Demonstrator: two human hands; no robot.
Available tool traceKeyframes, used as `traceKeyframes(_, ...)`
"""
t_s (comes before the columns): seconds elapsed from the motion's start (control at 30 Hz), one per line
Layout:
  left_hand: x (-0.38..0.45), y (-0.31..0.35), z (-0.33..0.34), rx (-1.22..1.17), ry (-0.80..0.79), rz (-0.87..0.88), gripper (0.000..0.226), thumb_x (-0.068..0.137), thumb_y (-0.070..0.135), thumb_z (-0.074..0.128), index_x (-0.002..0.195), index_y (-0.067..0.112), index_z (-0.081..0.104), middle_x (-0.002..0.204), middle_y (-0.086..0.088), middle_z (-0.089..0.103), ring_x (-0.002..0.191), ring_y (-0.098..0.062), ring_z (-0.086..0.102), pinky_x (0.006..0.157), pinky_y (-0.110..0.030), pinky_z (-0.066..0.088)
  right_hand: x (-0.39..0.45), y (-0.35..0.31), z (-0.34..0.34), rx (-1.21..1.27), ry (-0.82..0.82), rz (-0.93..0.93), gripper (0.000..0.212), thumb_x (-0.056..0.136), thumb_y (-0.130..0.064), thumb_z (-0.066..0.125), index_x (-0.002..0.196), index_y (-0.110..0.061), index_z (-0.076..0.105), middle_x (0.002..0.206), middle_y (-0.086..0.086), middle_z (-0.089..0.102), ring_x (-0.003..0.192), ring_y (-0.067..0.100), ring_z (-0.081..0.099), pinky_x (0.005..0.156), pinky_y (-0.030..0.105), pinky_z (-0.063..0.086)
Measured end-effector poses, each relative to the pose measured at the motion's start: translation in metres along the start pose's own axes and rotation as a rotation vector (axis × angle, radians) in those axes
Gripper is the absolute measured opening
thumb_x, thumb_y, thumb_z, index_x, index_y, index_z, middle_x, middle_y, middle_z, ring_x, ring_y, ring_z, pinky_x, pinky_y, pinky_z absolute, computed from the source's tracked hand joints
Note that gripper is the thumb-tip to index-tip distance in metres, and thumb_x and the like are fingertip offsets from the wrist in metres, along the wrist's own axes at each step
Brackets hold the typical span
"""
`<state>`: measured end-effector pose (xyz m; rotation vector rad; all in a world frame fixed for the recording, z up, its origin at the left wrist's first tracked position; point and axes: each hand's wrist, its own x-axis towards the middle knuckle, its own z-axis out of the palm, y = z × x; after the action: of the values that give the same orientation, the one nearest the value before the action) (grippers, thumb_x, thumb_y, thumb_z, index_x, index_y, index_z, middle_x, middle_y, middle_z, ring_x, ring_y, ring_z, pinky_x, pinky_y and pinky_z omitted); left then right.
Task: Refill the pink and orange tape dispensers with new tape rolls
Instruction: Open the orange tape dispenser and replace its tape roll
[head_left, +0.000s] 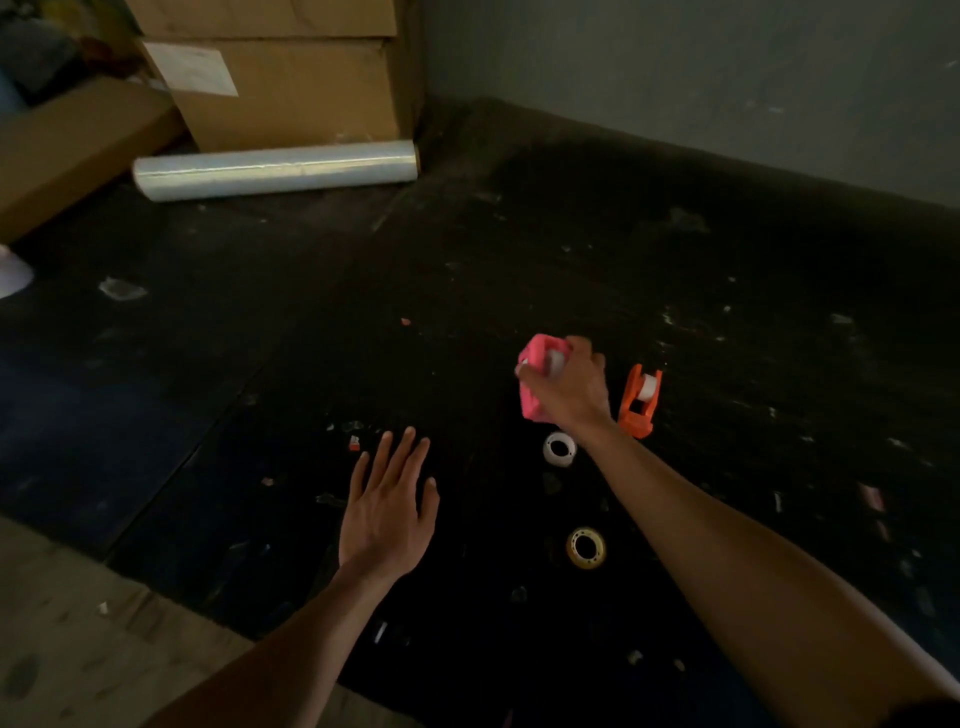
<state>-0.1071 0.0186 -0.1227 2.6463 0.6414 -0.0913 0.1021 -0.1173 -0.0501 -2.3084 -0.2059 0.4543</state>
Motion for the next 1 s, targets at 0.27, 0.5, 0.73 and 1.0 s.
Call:
traceKeyframes(0.27,0.002,0.0,0.001,0.007,-0.017,-0.013,0.055,0.101,0.045,0.024,0.154,0.032,0.015,0.165,0.009,0.001,0.15,-0.01,-0.007,0.124,-0.042,0.004,0.049,0.004,0.018,0.068,0.159,0.278,0.084,0.073,-0.041,0.081,0.137,-0.021,0.03,0.139,0.015,0.037,0.12,0.036,0.048,0.093,0.049,0.05)
traceKeyframes(0.5,0.003,-0.003,0.004,0.013,-0.011,-0.001,0.056,0.1,0.046,0.023,0.154,0.032,0.015,0.164,0.01,0.001,0.15,-0.009,-0.007,0.124,-0.042,0.004,0.051,0.007,0.031,0.033,0.159,0.343,0.094,0.075,-0.05,0.075,0.146,-0.019,0.023,0.146,0.018,0.03,0.128,0.038,0.04,0.099,0.048,0.043)
traceKeyframes(0.73,0.003,0.0,0.0,0.005,-0.024,-0.01,0.057,0.099,0.045,0.023,0.154,0.031,0.016,0.165,0.008,0.001,0.15,-0.011,-0.007,0.124,-0.043,0.003,0.017,0.039,0.012,-0.12,0.548,-0.084,0.068,0.085,-0.044,0.065,0.142,-0.02,0.036,0.135,0.014,0.04,0.121,0.03,0.042,0.102,0.045,0.037)
traceKeyframes(1.0,0.003,0.004,-0.001,0.045,-0.021,-0.035,0.057,0.1,0.046,0.024,0.154,0.031,0.016,0.165,0.007,0.002,0.151,-0.012,-0.006,0.124,-0.044,0.004,0.023,0.079,-0.027,-0.17,0.415,0.337,0.086,0.077,-0.042,0.074,0.147,-0.021,0.027,0.144,0.017,0.031,0.131,0.038,0.033,0.106,0.049,0.033)
